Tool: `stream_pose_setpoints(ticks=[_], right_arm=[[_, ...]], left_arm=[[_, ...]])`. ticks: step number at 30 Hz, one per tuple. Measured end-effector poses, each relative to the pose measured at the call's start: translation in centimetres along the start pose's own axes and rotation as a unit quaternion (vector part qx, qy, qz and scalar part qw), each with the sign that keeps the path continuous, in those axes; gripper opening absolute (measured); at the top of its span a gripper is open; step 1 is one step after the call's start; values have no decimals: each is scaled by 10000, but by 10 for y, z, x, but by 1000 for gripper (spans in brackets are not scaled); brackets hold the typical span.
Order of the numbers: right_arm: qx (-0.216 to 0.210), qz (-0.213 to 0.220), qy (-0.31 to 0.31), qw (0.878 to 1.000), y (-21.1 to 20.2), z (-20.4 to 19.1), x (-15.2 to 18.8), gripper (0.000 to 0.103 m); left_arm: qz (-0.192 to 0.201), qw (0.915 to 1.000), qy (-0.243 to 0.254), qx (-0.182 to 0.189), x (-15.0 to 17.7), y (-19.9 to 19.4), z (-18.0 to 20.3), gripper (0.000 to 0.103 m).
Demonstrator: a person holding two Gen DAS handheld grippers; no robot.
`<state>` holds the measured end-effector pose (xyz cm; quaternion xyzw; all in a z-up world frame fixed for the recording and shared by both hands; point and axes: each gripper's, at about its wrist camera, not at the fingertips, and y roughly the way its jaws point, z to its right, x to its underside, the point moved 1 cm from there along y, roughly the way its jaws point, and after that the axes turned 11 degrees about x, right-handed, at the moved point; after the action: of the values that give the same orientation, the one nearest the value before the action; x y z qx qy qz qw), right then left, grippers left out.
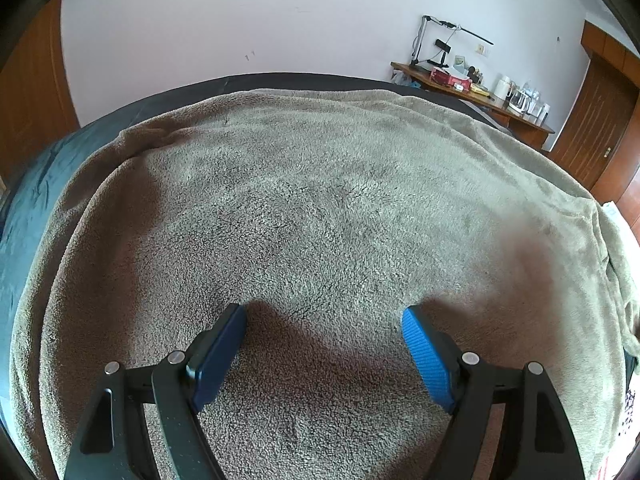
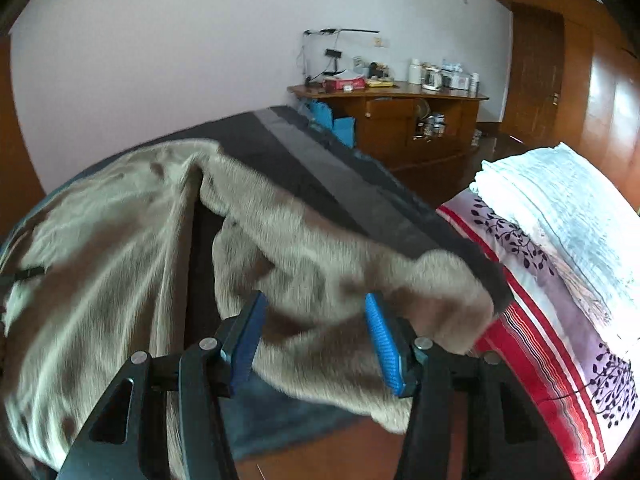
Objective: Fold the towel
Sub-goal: 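Release the fold and move the right gripper back over the blanket, then grasp the fleece blanket edge with the right gripper and lift it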
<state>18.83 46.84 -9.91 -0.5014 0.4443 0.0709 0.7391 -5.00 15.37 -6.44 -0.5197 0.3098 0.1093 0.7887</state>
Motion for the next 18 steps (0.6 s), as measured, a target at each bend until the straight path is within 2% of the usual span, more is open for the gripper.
stream_pose_setpoints(ticks=[2, 9, 16, 17, 18], right_arm=[[-146, -41, -228, 9996, -2, -4, 8, 56], [-60, -144, -861, 9962, 1, -17, 25, 56], [438, -277, -940, 9942, 14, -10, 26, 56], [505, -270, -928, 9940, 14, -9, 25, 54], [582, -261, -904, 9939, 15, -8, 23, 43]], left_arm=[[5, 10000, -9, 12, 0, 0, 0, 82], [26, 10000, -49, 58, -1, 0, -2, 82], [29, 10000, -53, 52, 0, -1, 0, 82], [29, 10000, -53, 51, 0, -1, 0, 82], [29, 10000, -53, 50, 0, -1, 0, 82]])
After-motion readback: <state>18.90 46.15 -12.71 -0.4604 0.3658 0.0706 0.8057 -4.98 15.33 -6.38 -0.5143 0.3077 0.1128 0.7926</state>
